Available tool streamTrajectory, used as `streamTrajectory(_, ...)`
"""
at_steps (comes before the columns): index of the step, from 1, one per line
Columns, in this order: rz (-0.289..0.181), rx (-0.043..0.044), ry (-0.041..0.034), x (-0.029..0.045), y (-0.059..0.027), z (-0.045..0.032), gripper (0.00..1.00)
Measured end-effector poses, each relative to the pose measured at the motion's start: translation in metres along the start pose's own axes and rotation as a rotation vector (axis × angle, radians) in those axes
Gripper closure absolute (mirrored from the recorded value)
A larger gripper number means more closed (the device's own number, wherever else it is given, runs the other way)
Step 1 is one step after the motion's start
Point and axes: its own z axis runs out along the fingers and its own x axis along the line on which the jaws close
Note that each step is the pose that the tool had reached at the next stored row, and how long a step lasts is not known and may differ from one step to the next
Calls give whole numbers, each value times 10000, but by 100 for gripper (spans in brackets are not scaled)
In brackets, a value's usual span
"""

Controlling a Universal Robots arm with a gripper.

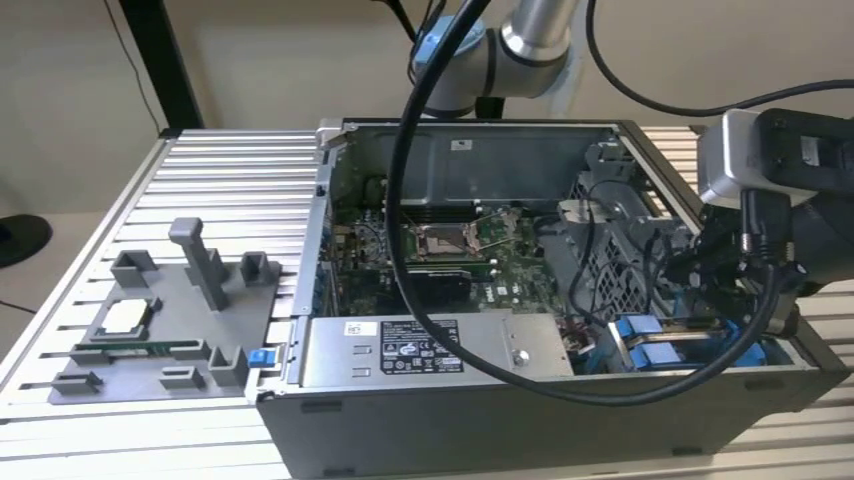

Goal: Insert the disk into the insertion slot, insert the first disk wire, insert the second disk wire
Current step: 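Insert the second disk wire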

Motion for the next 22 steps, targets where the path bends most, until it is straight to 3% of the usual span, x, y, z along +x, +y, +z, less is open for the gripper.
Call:
streamTrajectory(6, 270, -316, 848, 0, 0, 0, 100)
streamTrajectory(8, 344, -401, 1085, -1, 0, 0, 100)
streamTrajectory(12, 353, -391, 1163, -2, 1, 1, 100)
streamTrajectory(13, 355, -359, 1282, -3, 1, 1, 100)
streamTrajectory(19, 380, -48, 2319, -11, 3, 8, 100)
streamTrajectory(21, 351, 107, 2530, -31, 9, 23, 100)
streamTrajectory(22, 316, 216, 2579, -45, 13, 31, 100)
